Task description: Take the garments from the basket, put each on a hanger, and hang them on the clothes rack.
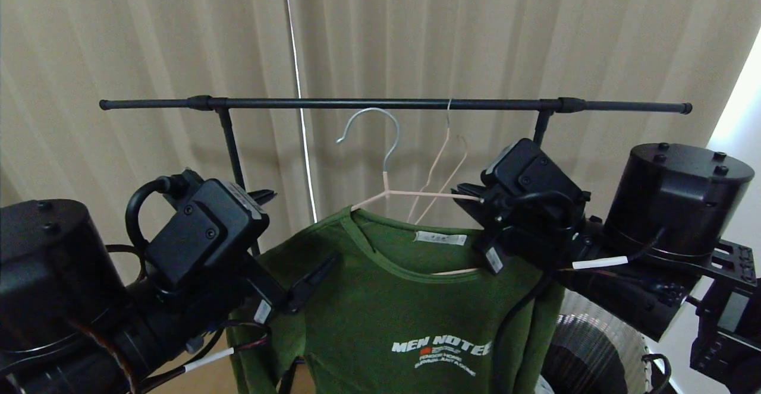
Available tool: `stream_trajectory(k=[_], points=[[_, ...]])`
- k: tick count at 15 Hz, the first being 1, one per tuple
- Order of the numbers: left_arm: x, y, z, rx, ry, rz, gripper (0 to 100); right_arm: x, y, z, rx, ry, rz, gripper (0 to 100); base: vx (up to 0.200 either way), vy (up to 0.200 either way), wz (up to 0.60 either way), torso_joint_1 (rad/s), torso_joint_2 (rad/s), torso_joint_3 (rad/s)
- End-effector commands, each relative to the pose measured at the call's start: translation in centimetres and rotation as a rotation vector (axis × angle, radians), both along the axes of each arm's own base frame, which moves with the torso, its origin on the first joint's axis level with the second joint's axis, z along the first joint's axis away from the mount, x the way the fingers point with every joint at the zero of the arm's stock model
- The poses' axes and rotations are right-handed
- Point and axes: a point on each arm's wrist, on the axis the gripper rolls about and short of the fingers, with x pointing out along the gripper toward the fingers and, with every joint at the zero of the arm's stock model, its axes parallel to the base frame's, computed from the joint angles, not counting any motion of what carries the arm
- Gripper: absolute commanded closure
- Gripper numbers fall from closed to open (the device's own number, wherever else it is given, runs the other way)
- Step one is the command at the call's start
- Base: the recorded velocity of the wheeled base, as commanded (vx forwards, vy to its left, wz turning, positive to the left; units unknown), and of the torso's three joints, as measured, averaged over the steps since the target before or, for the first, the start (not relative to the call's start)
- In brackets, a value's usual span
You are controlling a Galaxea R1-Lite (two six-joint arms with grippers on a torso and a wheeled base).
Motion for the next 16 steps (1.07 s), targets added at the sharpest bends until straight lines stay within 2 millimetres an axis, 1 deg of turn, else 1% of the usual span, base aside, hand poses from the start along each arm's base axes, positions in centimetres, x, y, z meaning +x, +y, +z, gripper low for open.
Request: stream_trajectory(k=[1, 4, 6, 7, 12, 16], points=[[-0.7, 0.6, -0.1, -0.03, 0.013, 0.0, 0, -0.3, -1.0, 0.2, 0.006, -0.004, -0.027, 100, 0.0, 0.0, 0.0, 0.0, 0.0, 0.0], [-2.1, 1.8, -0.5, -0.072, 0.038, 0.008, 0, -0.5, -3.7, 0.1, 0.005, -0.001, -0.098, 100, 0.0, 0.0, 0.0, 0.0, 0.0, 0.0], [-2.8, 2.4, -0.7, -0.108, 0.058, 0.011, 0, -0.7, -5.2, 0.1, 0.009, -0.001, -0.136, 100, 0.0, 0.0, 0.0, 0.0, 0.0, 0.0], [-3.0, 2.6, -1.0, -0.118, 0.073, 0.015, 0, -0.9, -5.6, 0.2, 0.023, 0.0, -0.147, 100, 0.0, 0.0, 0.0, 0.0, 0.0, 0.0], [-3.1, 4.0, -2.9, -0.097, 0.14, 0.086, 0, -2.0, -6.4, 1.3, 0.084, -0.021, -0.149, 100, 0.0, 0.0, 0.0, 0.0, 0.0, 0.0], [-2.7, 4.2, -3.8, -0.073, 0.174, 0.11, 0, -2.8, -6.7, 2.3, 0.114, -0.052, -0.128, 100, 0.0, 0.0, 0.0, 0.0, 0.0, 0.0]])
